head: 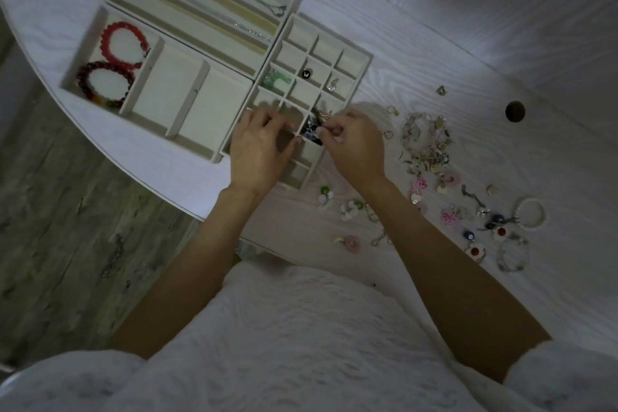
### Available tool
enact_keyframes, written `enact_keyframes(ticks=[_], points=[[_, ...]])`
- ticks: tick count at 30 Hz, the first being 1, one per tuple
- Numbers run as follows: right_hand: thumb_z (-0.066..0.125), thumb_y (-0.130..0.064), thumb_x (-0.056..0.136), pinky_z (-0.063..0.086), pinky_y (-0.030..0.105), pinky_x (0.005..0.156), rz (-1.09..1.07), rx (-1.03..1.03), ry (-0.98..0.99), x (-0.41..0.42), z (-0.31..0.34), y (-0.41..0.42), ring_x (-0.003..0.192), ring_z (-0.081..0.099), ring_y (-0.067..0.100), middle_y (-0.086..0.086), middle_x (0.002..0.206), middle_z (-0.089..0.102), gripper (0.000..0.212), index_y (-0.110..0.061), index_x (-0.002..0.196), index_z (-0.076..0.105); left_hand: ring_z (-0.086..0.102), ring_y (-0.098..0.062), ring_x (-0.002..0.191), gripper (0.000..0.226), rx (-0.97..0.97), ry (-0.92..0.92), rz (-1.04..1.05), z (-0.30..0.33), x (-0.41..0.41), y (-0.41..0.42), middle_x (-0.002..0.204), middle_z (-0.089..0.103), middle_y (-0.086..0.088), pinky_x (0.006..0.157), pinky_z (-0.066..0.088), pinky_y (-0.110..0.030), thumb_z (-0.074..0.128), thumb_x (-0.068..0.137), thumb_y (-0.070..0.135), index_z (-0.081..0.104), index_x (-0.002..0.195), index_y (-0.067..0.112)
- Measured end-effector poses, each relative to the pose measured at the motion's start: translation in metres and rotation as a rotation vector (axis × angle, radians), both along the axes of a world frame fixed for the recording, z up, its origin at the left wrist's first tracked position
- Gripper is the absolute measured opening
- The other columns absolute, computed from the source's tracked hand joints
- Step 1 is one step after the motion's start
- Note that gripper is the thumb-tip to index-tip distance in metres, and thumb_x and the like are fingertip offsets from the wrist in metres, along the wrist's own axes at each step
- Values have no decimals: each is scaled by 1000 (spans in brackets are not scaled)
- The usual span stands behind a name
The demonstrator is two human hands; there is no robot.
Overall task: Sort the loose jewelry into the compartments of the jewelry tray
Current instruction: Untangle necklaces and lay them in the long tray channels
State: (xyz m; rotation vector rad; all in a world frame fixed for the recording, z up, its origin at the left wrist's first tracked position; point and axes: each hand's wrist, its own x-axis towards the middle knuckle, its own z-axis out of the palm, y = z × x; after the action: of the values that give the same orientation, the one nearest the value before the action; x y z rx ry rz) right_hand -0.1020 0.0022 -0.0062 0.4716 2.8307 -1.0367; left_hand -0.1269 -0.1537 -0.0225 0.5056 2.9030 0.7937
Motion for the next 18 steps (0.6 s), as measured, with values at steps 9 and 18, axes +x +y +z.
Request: enact_keyframes(ticks=[9, 18], points=[[58, -22, 90, 27, 26, 63, 73, 202, 5, -1, 6, -3, 75, 52, 24, 9, 74, 61, 24, -7, 79, 73, 53, -31, 87, 21, 20, 9, -10, 1, 0, 2, 94, 62, -9, 73, 43, -37, 64, 80, 29, 67, 94, 14], [65, -10, 80, 44, 33, 68, 233, 401, 196, 5, 11, 10, 77, 57, 27, 8, 81, 63, 8, -8, 84, 72, 54, -30, 83, 20, 40, 25, -25, -2, -5, 6, 94, 62, -7, 72, 37, -32, 69, 79, 23, 71, 98, 16]])
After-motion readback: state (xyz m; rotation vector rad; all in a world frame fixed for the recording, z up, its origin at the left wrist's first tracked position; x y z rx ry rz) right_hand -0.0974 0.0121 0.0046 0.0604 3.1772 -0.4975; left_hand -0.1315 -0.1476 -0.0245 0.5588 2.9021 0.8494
